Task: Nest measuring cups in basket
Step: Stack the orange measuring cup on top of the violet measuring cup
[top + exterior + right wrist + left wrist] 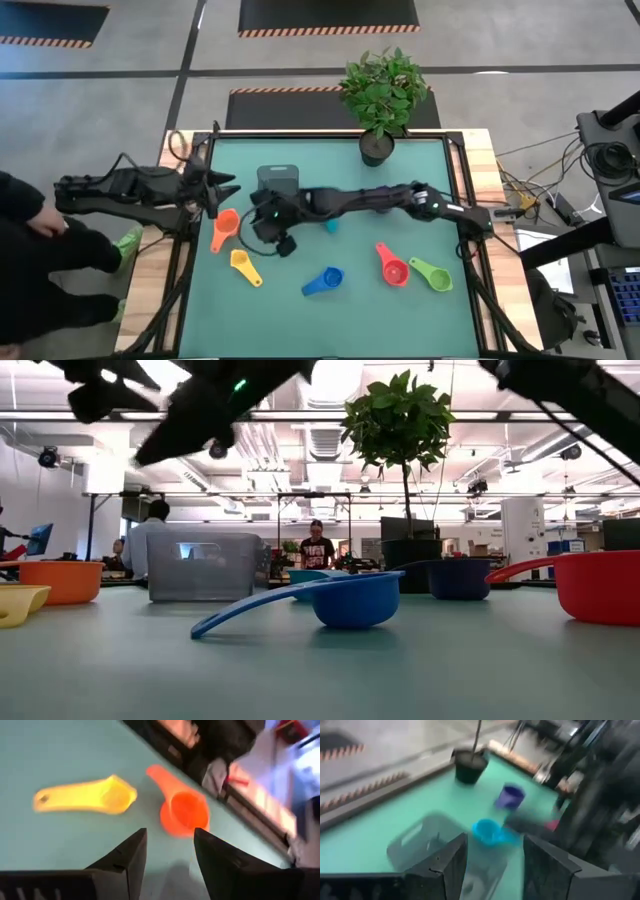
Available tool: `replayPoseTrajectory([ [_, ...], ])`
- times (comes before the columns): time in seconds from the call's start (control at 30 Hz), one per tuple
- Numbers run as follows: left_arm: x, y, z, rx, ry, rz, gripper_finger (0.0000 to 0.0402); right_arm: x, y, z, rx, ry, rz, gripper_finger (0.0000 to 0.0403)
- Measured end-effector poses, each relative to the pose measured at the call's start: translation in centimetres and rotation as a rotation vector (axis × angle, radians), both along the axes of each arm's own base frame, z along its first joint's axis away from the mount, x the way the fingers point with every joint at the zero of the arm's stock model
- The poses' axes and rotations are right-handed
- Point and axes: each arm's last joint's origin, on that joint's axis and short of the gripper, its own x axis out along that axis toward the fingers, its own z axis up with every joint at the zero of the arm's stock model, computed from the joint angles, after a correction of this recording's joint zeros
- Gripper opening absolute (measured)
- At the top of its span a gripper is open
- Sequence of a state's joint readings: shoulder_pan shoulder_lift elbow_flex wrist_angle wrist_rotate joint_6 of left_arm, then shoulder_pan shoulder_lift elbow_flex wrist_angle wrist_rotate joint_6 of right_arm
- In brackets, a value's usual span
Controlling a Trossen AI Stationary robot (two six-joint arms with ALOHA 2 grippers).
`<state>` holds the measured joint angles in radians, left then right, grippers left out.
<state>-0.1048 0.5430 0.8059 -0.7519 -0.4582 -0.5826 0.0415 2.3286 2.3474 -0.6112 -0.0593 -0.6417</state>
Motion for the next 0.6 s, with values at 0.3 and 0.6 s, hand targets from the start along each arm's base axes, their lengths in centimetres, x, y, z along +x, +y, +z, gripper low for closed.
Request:
replayPoseTrajectory([
  [0.3, 2.0, -0.7, -2.2, -0.202, 0.330, -0.031, 0.0143, -4.2, 1.4, 4.2, 0.075, 0.163, -0.011, 0.0103],
  [0.6, 2.0, -1.2, -3.9, -0.354, 0.553, 0.018, 0.0105, -7.3, 3.1, 4.8, 0.105, 0.319, -0.024, 0.0052],
])
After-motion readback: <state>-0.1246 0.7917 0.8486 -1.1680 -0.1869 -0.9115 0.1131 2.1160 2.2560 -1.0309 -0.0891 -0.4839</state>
